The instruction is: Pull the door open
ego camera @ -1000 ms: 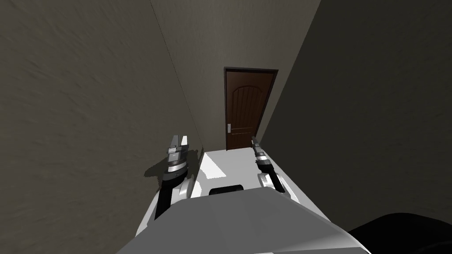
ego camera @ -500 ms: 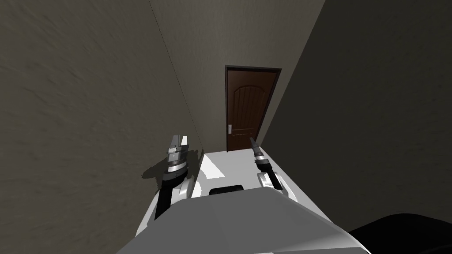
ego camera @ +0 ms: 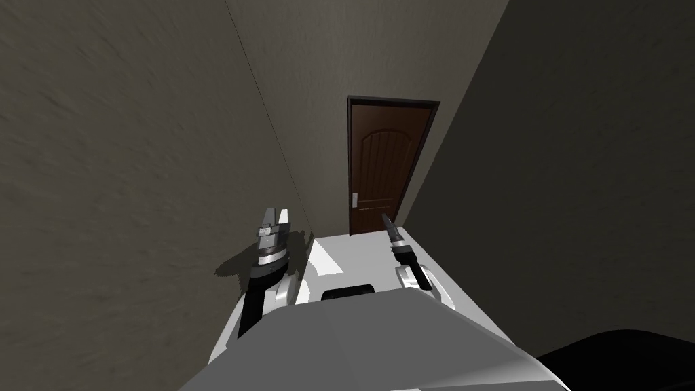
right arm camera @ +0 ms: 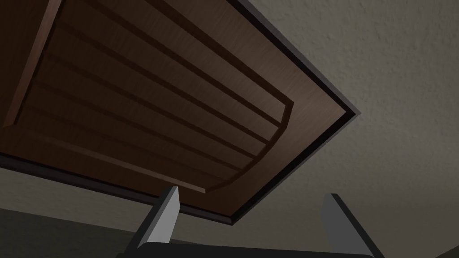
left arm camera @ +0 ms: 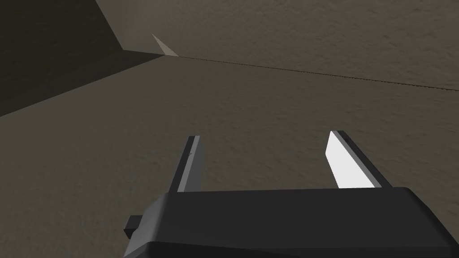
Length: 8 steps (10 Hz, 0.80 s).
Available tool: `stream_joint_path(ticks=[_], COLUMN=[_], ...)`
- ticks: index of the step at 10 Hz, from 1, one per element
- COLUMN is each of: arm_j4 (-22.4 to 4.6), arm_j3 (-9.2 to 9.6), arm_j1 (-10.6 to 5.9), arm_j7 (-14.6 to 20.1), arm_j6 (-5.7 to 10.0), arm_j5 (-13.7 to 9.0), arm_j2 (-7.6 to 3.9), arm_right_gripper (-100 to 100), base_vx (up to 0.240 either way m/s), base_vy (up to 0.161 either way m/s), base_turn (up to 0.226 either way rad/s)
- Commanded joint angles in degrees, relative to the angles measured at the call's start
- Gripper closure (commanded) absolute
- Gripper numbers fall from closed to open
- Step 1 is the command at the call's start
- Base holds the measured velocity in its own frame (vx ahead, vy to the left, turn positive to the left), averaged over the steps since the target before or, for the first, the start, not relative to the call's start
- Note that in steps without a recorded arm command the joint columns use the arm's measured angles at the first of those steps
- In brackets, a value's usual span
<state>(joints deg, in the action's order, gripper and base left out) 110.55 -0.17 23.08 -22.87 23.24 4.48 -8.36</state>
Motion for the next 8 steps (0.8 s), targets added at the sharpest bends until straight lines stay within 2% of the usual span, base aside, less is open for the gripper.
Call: stream_joint_path(ticks=[1, 8], arm_j4=[-1.1, -6.5], arm_j3=[-0.04, -0.08], arm_j1=[-0.55, -2.62], arm_j7=[-1.9, -9.5], arm_j6=[-0.29, -0.64], arm_j5=[0.2, 1.0], arm_j2=[-0.42, -2.03], arm_right_gripper=[-100, -100], base_vx=[0.09, 0.102], base_vy=[0.021, 0.033], base_turn=[-0.003, 0.0])
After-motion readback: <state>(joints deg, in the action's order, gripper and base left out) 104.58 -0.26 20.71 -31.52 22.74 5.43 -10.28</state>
